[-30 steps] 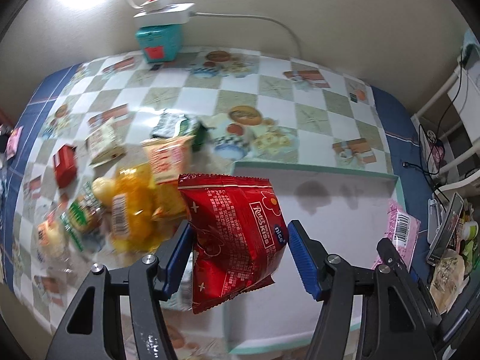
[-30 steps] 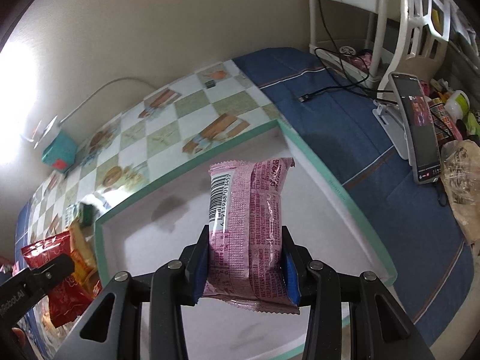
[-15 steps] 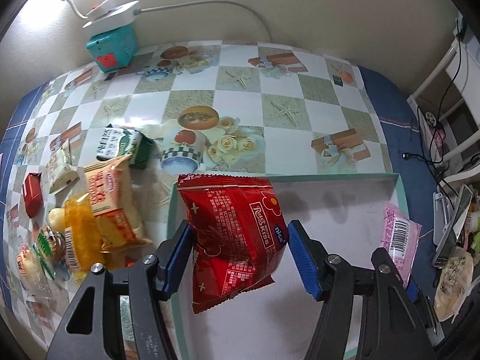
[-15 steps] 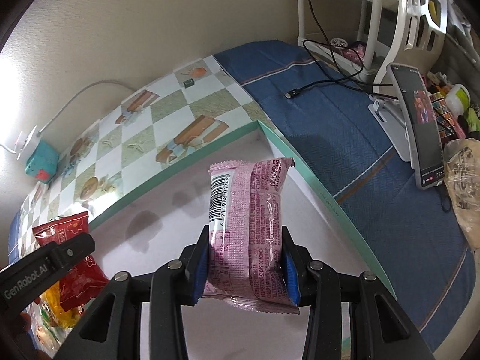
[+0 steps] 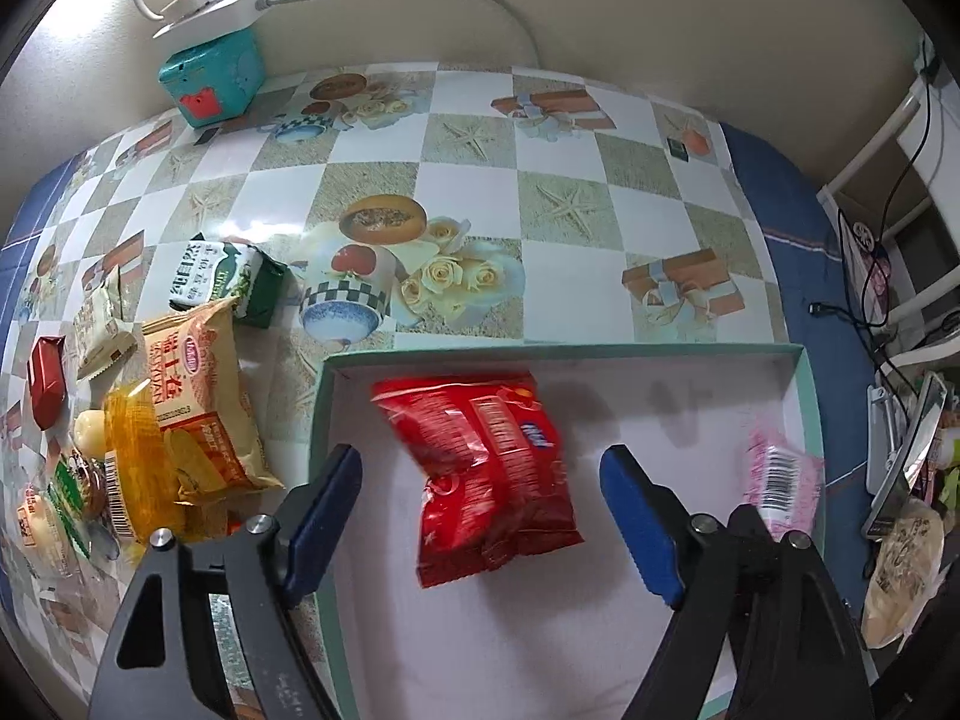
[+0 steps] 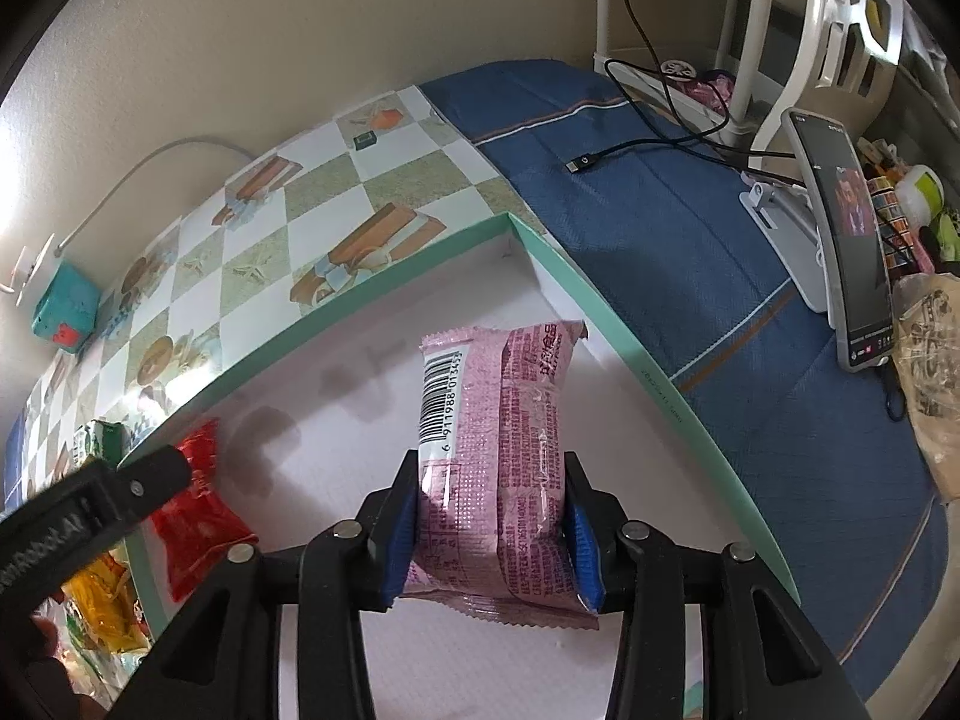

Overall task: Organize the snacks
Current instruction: 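Open both tools to drop the red bag and pink pastry into the tray, then move both tools back over the snack pile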

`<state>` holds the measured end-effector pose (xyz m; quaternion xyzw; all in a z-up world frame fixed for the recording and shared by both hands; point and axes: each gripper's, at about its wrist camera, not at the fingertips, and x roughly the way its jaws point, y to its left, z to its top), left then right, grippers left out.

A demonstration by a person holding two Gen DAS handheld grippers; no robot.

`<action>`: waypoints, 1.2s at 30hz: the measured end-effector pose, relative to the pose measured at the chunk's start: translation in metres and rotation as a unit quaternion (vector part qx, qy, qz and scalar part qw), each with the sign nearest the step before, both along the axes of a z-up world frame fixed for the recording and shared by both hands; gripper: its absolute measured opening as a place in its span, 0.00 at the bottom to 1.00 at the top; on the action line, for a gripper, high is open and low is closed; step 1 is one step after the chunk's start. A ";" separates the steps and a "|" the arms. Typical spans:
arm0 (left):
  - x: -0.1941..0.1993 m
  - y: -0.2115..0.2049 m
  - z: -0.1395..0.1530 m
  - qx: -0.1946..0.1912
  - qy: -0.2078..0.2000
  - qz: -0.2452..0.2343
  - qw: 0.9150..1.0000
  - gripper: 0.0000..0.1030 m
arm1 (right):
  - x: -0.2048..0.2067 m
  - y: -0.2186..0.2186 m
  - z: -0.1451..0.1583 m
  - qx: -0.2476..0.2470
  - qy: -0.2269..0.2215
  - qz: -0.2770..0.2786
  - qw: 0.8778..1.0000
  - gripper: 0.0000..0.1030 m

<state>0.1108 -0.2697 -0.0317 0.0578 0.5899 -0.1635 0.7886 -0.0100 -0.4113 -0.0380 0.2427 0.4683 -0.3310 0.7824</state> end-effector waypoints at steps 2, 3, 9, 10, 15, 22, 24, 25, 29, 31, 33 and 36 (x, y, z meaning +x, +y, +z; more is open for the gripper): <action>0.000 0.002 0.003 0.000 -0.003 0.003 1.000 0.81 | 0.000 0.000 0.001 -0.003 0.002 0.000 1.000 0.56; 0.000 0.003 0.004 -0.002 -0.004 0.005 1.000 0.84 | 0.000 0.000 0.002 -0.005 0.002 0.000 1.000 0.59; 0.002 0.019 0.012 -0.006 -0.008 0.026 1.000 0.86 | -0.003 0.001 0.008 -0.012 -0.001 0.000 1.000 0.70; 0.003 0.023 0.014 -0.006 -0.011 0.031 0.999 0.87 | -0.003 0.002 0.009 -0.013 -0.002 0.000 1.000 0.71; 0.006 0.046 0.022 -0.006 -0.026 0.057 0.998 0.97 | -0.005 0.004 0.016 -0.021 -0.009 0.001 1.000 0.82; 0.010 0.086 0.029 0.000 -0.043 0.099 0.994 0.97 | -0.005 0.016 0.025 -0.033 -0.013 0.010 0.999 1.00; 0.009 0.098 0.033 0.000 -0.052 0.109 0.993 0.97 | -0.005 0.021 0.028 -0.035 -0.013 0.015 0.999 1.00; 0.008 0.104 0.035 0.003 -0.060 0.115 0.992 0.97 | -0.005 0.024 0.029 -0.038 -0.013 0.016 0.999 1.00; 0.006 0.126 0.043 0.032 -0.090 0.125 0.988 0.97 | -0.005 0.033 0.036 -0.048 -0.014 0.022 0.999 1.00; 0.004 0.138 0.048 0.038 -0.101 0.134 0.985 0.97 | -0.006 0.038 0.040 -0.053 -0.015 0.023 0.998 1.00; 0.002 0.149 0.050 0.043 -0.110 0.143 0.983 0.97 | -0.006 0.044 0.045 -0.057 -0.017 0.024 0.998 1.00; -0.001 0.163 0.053 0.057 -0.121 0.152 0.979 0.97 | -0.007 0.054 0.051 -0.061 -0.020 0.033 0.997 1.00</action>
